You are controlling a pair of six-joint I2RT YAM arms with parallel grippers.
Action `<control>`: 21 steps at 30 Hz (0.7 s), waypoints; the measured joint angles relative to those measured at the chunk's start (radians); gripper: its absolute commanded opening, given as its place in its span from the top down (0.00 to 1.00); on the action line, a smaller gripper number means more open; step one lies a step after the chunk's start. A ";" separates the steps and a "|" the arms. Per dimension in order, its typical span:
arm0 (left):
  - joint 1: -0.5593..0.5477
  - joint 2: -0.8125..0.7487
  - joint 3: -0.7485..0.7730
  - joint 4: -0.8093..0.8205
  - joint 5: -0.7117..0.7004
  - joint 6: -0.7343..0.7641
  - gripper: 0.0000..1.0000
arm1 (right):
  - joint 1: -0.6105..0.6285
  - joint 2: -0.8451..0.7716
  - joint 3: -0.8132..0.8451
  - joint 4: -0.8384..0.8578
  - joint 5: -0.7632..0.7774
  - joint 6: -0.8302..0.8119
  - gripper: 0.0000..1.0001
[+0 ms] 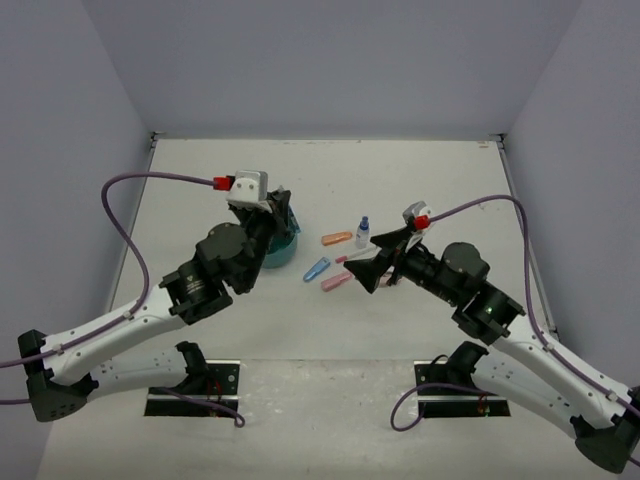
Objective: Sort the stationery into containers
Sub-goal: Place the pen in the storage box.
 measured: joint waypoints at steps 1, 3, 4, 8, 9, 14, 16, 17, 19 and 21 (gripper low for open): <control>0.036 0.022 0.000 0.007 -0.043 0.011 1.00 | 0.000 -0.029 -0.004 -0.029 0.063 0.001 0.01; 0.134 0.070 -0.001 0.017 -0.096 0.015 1.00 | -0.002 -0.082 -0.007 -0.072 0.149 0.002 0.01; 0.188 0.095 -0.003 0.019 -0.114 0.012 1.00 | -0.002 -0.105 -0.007 -0.089 0.181 0.002 0.01; 0.313 0.167 -0.039 0.060 -0.164 0.012 1.00 | -0.004 -0.169 -0.007 -0.122 0.251 0.001 0.01; 0.328 0.180 -0.050 0.075 -0.165 0.012 1.00 | -0.004 -0.175 -0.008 -0.129 0.257 0.001 0.01; 0.383 0.239 -0.107 0.167 -0.123 0.007 1.00 | -0.005 -0.174 -0.016 -0.151 0.263 0.001 0.01; 0.391 0.261 -0.133 0.192 -0.109 -0.006 1.00 | -0.005 -0.166 -0.017 -0.158 0.263 0.001 0.01; 0.393 0.271 -0.145 0.205 -0.103 -0.011 1.00 | -0.005 -0.163 -0.017 -0.159 0.263 0.001 0.01; 0.393 0.289 -0.171 0.235 -0.093 -0.019 1.00 | -0.005 -0.161 -0.019 -0.160 0.262 0.001 0.01; 0.393 0.306 -0.207 0.259 -0.082 -0.035 1.00 | -0.005 -0.159 -0.020 -0.160 0.257 0.001 0.01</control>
